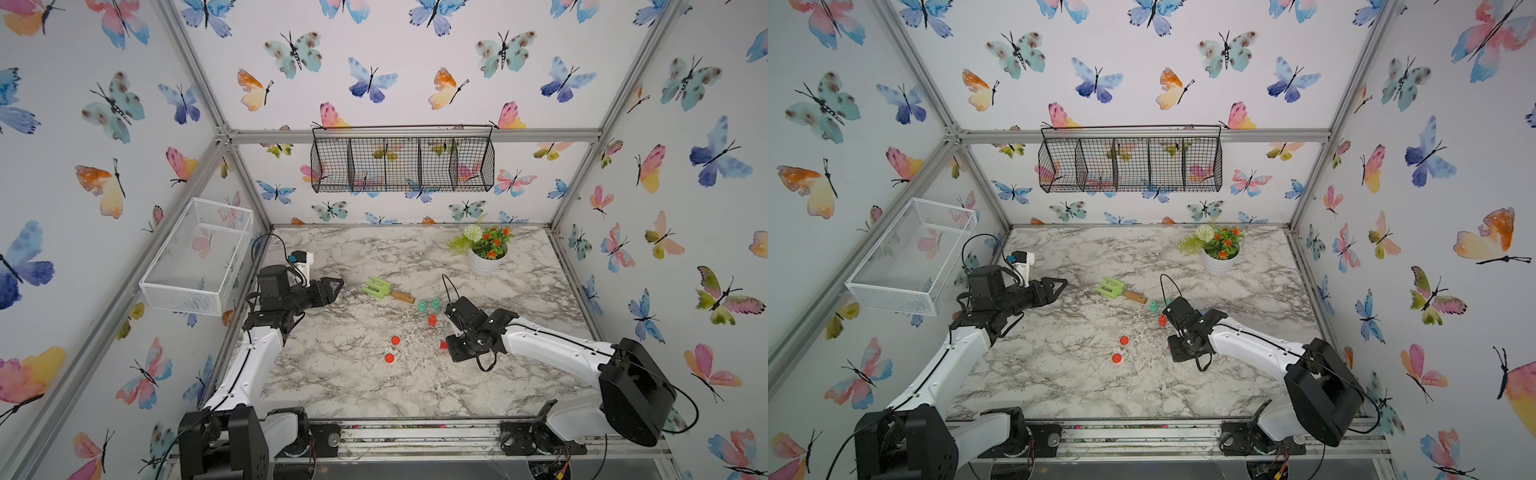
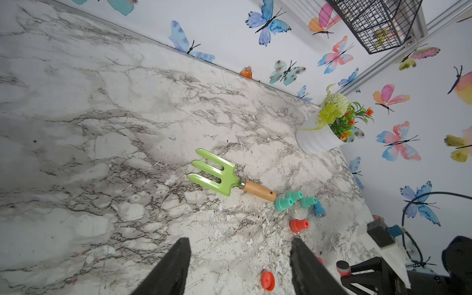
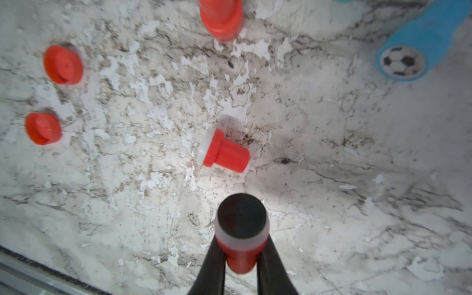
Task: Close the stamp cap
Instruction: Pick up the stamp from the center of the board.
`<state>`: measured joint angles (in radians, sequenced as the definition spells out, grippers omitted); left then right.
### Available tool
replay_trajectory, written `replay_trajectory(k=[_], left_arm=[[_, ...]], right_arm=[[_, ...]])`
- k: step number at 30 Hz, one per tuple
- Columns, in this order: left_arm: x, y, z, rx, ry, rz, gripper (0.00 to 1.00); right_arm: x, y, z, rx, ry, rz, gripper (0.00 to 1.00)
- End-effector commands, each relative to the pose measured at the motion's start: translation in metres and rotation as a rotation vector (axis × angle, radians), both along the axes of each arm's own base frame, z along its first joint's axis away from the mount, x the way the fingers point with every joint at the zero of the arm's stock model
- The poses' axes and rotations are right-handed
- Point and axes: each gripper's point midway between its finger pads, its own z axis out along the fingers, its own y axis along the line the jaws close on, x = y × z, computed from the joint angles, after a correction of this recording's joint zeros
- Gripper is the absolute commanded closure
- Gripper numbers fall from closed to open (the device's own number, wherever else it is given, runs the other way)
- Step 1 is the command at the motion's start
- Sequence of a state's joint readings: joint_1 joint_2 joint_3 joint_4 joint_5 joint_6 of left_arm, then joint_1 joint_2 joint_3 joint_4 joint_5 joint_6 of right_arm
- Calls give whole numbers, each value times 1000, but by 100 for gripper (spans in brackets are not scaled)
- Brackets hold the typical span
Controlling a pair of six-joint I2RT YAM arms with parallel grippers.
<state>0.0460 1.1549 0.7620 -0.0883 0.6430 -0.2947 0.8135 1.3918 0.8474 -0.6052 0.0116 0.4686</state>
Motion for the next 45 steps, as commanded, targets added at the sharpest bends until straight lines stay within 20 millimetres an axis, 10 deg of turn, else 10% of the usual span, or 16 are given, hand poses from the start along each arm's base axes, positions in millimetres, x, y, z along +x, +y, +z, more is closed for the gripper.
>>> replay_trajectory(k=[1,14,23,45], left_arm=[[-10,-8,4,-71,74,-11,36],[-69,-131,75,-111,29,-310,35],[-110,-185,70,-118,100,-423,36],[-118,-218,58,-86,147,-446,45]], right_arm=[[8,17,28,100,-114,98,88],[16,94,130,480,-633,623,92],[5,105,164,562,-867,791,95],[3,111,164,588,-836,814,98]])
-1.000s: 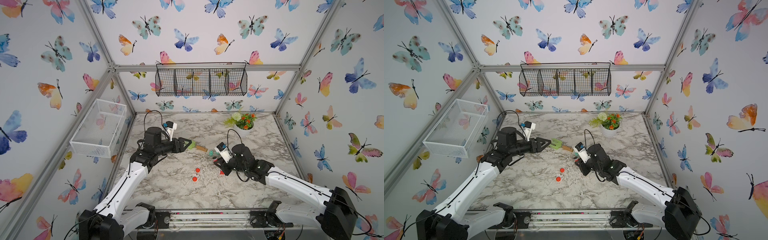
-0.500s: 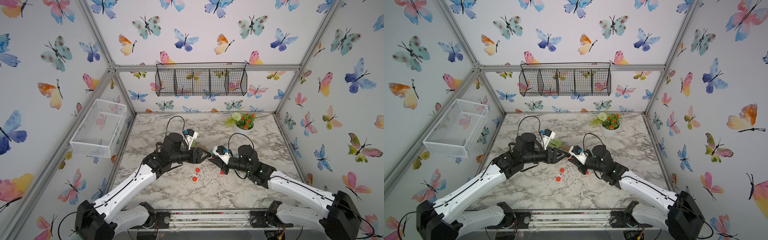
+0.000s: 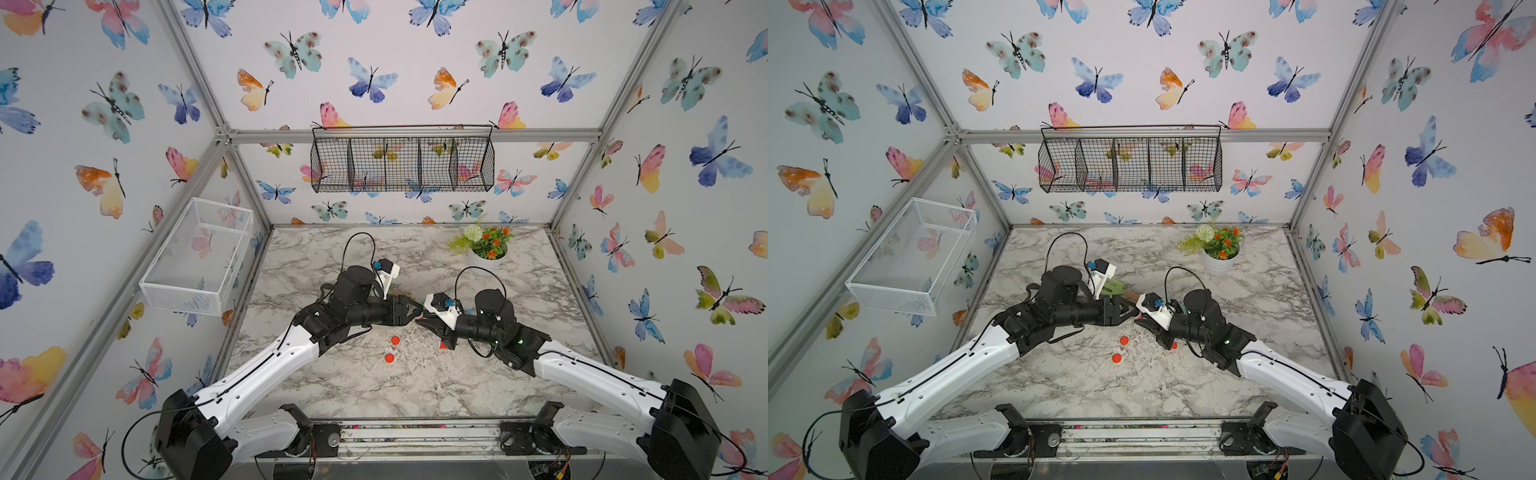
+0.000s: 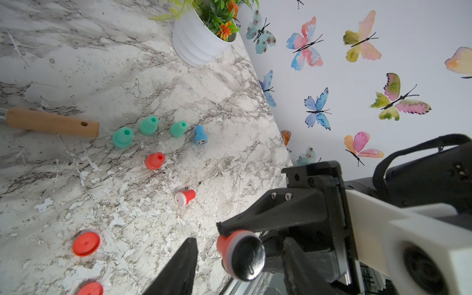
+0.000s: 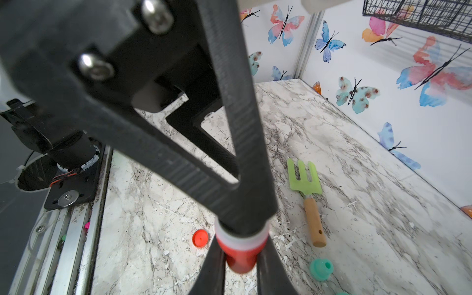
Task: Close the stamp cap
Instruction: Pick up the stamp from the center of the board.
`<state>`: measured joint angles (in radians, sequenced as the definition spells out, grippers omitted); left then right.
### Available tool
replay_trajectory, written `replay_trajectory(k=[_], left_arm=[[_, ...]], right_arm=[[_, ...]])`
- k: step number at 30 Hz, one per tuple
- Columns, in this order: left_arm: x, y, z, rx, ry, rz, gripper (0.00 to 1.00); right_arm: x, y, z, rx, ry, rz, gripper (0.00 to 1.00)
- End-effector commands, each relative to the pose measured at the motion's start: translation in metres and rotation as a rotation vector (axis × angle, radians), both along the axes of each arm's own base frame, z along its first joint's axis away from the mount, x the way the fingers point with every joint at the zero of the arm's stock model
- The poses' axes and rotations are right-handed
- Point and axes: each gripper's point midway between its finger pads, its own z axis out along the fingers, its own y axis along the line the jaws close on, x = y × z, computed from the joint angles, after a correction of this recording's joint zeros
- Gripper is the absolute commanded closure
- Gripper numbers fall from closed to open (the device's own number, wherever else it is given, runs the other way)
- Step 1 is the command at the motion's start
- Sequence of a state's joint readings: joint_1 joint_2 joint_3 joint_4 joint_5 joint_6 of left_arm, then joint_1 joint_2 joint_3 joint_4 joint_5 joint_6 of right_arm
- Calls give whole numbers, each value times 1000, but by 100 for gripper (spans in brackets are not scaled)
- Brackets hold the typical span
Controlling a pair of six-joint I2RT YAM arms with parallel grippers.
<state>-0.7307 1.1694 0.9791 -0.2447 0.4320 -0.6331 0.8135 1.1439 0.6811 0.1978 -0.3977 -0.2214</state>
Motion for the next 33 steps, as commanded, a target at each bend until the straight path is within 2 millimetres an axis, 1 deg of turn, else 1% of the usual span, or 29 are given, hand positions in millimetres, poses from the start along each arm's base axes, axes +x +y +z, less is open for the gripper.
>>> replay_trajectory(k=[1,6,14,24,29,33], left_arm=[[1,-7,5,7,-24,-5,45],[-1,-14,-3,81,-34,-15,49],[0,-12,-9,171,-50,-12,56],[-3,-9,-15,236,-48,-43,62],[-4,-9,-17,248,-42,-51,64],[-3,-7,-18,261,-33,-43,62]], right_arm=[[-2,7,12,24,-15,30,98],[-2,9,15,28,-14,35,98],[1,8,16,27,-22,21,98],[6,7,16,15,-26,-4,98],[7,7,16,12,-31,-8,98],[8,6,18,12,-36,-13,98]])
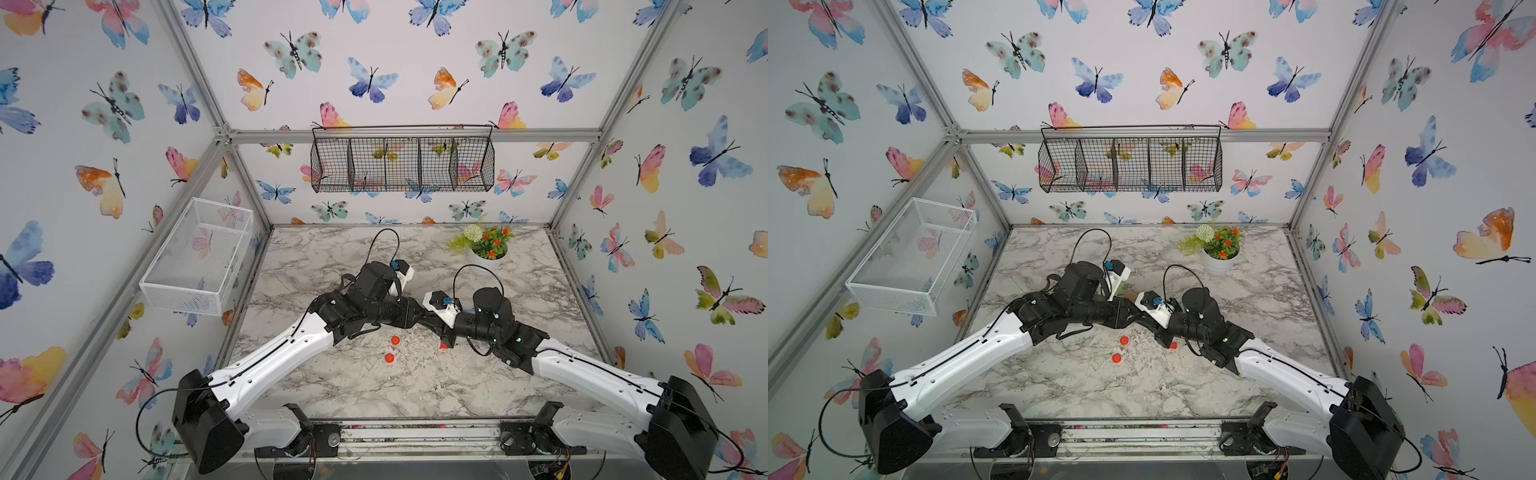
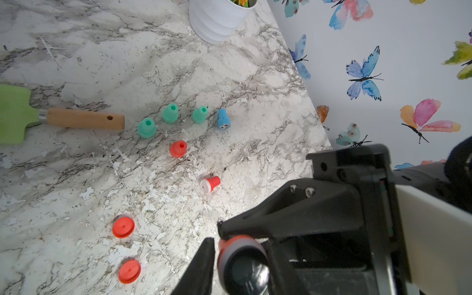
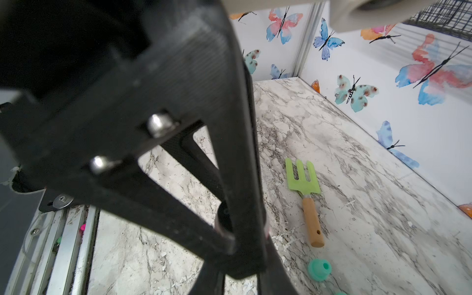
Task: Close the stamp cap
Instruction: Pick up the stamp from the center of the board.
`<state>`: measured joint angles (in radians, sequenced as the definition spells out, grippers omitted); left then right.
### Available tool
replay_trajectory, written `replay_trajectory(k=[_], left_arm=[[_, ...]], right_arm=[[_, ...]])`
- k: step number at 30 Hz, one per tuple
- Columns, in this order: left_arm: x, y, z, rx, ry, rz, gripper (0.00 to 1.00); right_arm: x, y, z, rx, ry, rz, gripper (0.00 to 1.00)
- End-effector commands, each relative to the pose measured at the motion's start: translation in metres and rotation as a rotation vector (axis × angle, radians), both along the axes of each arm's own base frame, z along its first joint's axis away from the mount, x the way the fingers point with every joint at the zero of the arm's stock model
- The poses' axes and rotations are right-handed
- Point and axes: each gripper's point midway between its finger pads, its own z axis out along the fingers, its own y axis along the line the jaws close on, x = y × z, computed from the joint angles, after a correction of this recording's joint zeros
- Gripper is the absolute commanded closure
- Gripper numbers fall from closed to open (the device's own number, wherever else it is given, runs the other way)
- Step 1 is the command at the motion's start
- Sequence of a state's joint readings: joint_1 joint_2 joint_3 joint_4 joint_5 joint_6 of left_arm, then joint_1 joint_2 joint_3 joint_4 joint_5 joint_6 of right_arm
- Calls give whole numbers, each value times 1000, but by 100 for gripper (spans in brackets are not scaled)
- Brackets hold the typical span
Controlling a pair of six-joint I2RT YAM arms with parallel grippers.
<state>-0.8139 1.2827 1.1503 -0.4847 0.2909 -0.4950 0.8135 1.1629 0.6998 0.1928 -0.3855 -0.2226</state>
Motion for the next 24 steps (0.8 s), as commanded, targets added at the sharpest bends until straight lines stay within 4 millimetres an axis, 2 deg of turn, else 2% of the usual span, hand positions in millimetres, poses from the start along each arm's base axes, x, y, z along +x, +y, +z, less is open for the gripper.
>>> replay_trajectory(k=[1,11,13,15,17,18,21,24], left_arm=[[-1,2,-2,34,4,-3,61],[3,0,12,18,-36,-6,73],[4,0,16,15,-49,-5,75],[5,1,22,5,-65,-2,76],[4,1,32,-24,-87,-3,77],[3,0,37,-42,-95,-6,77],[-2,-2,63,-136,-129,-16,78],[-9,-4,97,-277,-172,-29,78]], right_arm=[[3,4,17,19,-37,-1,98],[-1,7,22,29,-30,30,97],[0,7,25,33,-34,23,91],[0,5,31,41,-38,15,77],[0,3,39,57,-51,4,66],[0,1,44,68,-62,-3,63],[0,-7,66,125,-112,-38,59],[-8,-20,102,234,-190,-61,57]])
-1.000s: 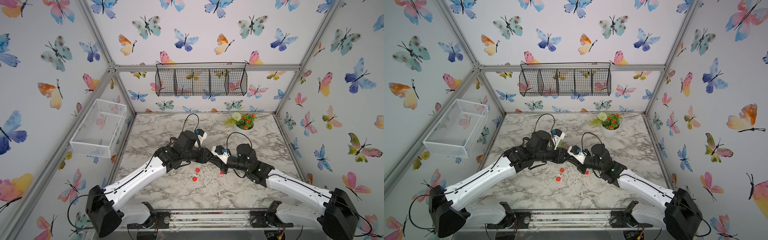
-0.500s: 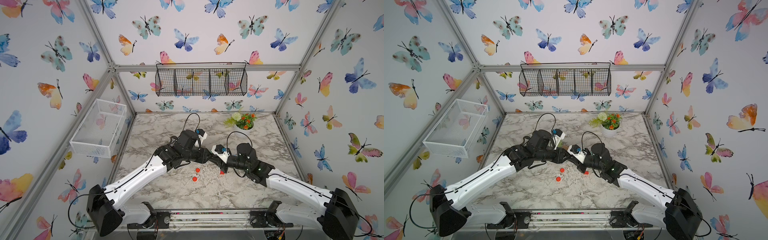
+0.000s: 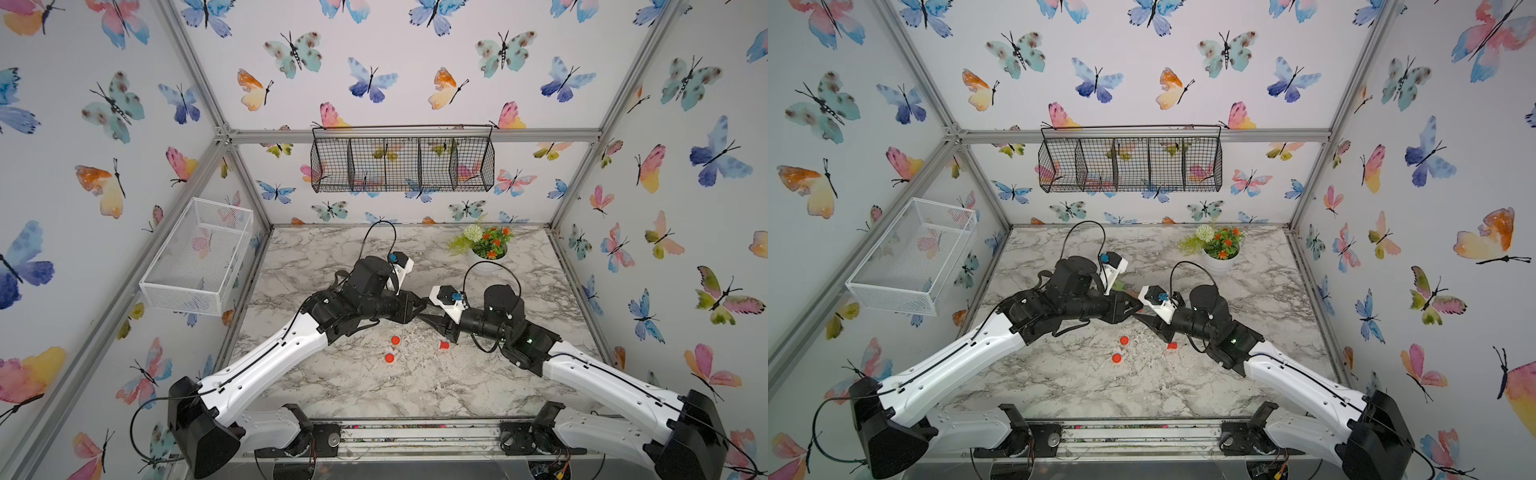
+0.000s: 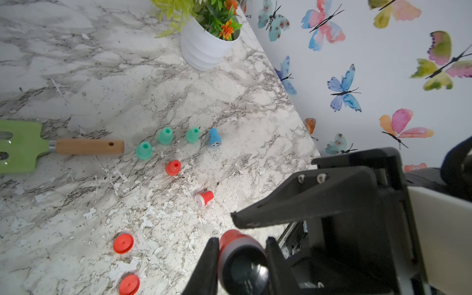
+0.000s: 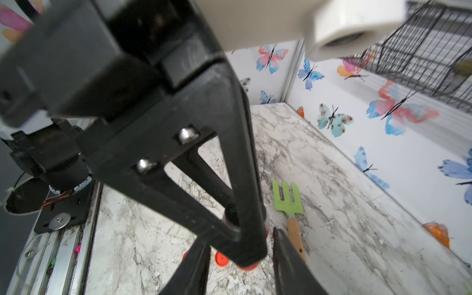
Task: Close the stamp cap
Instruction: Pick up the stamp from the center of the board.
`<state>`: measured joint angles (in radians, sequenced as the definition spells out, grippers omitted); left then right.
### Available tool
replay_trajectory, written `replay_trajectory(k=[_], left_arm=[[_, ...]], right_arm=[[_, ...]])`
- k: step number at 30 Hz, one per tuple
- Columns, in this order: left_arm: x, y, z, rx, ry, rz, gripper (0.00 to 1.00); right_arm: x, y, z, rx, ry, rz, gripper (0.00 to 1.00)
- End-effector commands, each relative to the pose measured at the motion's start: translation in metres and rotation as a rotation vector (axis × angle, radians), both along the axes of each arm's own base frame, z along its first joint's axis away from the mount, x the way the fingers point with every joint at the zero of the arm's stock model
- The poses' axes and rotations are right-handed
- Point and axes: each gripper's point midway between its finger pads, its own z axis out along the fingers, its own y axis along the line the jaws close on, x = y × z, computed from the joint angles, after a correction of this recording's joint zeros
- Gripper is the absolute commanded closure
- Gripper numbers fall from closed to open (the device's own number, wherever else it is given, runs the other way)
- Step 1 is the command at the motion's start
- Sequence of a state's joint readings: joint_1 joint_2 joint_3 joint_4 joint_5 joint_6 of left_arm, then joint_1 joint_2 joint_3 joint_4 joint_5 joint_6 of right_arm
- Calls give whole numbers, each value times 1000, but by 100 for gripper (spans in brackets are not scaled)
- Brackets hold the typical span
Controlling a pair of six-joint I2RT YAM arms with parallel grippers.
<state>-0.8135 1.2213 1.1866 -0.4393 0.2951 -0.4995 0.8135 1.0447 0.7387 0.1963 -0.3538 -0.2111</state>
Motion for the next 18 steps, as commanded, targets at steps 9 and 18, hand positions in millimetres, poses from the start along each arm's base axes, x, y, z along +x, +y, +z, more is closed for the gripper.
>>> replay_trajectory(k=[9,18], left_arm=[[-48,5,154,-544,-126,-210,79],[-91,6,216,-764,-81,-449,81]], right_arm=[[-45,-51,140,455,-355,-13,53],[-76,-49,198,583,-510,144,55]])
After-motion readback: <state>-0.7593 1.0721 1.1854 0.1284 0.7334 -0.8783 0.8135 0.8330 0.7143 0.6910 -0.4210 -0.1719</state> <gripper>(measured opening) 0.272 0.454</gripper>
